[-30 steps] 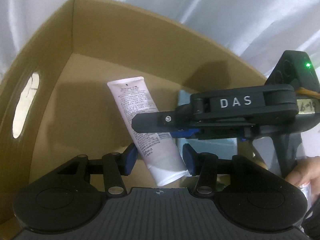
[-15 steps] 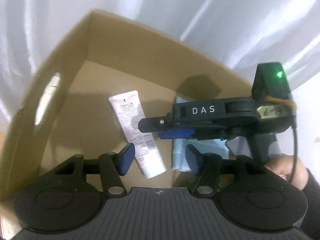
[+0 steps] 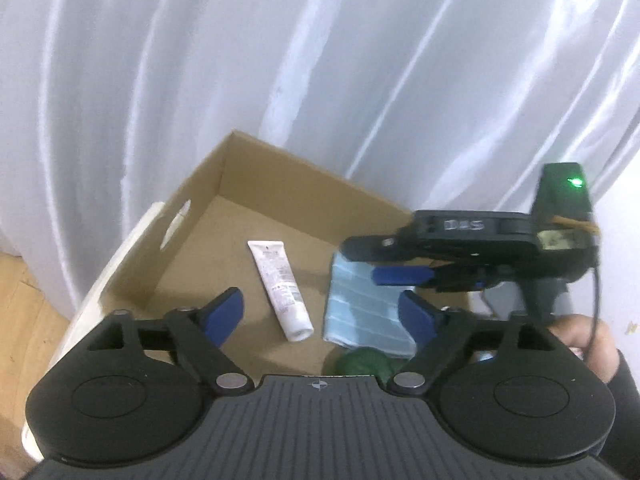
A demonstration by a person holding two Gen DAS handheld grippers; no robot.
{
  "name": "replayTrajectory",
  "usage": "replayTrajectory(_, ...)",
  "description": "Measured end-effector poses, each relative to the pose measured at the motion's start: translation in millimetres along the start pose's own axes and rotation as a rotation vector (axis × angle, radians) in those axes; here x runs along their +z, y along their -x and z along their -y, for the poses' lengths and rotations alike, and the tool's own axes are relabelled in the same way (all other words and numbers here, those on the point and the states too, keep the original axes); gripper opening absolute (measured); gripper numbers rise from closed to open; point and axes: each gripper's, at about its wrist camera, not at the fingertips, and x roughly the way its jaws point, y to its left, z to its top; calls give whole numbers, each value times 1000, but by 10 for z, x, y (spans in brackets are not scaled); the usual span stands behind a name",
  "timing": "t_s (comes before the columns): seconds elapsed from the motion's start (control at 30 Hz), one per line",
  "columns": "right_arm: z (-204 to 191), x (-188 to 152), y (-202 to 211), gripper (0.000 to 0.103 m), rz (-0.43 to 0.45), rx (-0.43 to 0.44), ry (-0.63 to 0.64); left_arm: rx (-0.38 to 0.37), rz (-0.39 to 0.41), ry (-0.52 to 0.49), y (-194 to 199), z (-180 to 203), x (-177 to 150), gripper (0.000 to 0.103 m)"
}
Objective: Organize objects
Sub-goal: 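Withdraw the right tool from the box toward the small white box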
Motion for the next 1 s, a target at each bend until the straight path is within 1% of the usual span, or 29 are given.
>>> replayTrajectory(0.03, -52, -60, 101, 76, 17, 7, 15, 1, 20, 11, 105, 4, -72, 95)
replayTrajectory(0.07, -106, -136, 224, 78, 37, 17, 33, 4, 35, 17, 118, -10, -137, 97)
replayTrajectory(0.13, -221, -269, 376, 81, 66, 30, 62, 19, 59, 30, 219, -48, -280, 98)
replayTrajectory(0.2, -301, -415, 547, 89, 94, 42, 84, 45, 75, 49, 349, -93, -432, 99)
replayTrajectory(0.23, -344, -492, 640, 95, 107, 46, 94, 59, 79, 55, 395, -113, -498, 99)
replayTrajectory(0.33, -461, -717, 818, 99, 139, 61, 128, 103, 85, 78, 557, -192, -677, 99)
replayTrajectory(0.4, -542, -869, 863, 103, 151, 58, 146, 127, 94, 81, 650, -235, -769, 100)
replayTrajectory(0.5, -670, -1079, 885, 103, 151, 40, 169, 158, 120, 77, 792, -297, -890, 102)
replayTrajectory(0.6, -797, -1295, 888, 103, 155, 44, 196, 162, 138, 86, 958, -390, -1006, 102)
replayTrajectory(0.77, -962, -1525, 738, 103, 113, 64, 190, 171, 147, 108, 1100, -643, -1144, 102)
replayTrajectory(0.83, -1009, -1599, 661, 103, 97, 65, 180, 178, 135, 124, 1090, -760, -1175, 102)
replayTrajectory(0.93, -1072, -1682, 510, 103, 70, 69, 171, 152, 122, 146, 1037, -931, -1223, 102)
replayTrajectory(1.0, -1073, -1702, 358, 103, 48, 68, 158, 155, 110, 151, 994, -1030, -1220, 102)
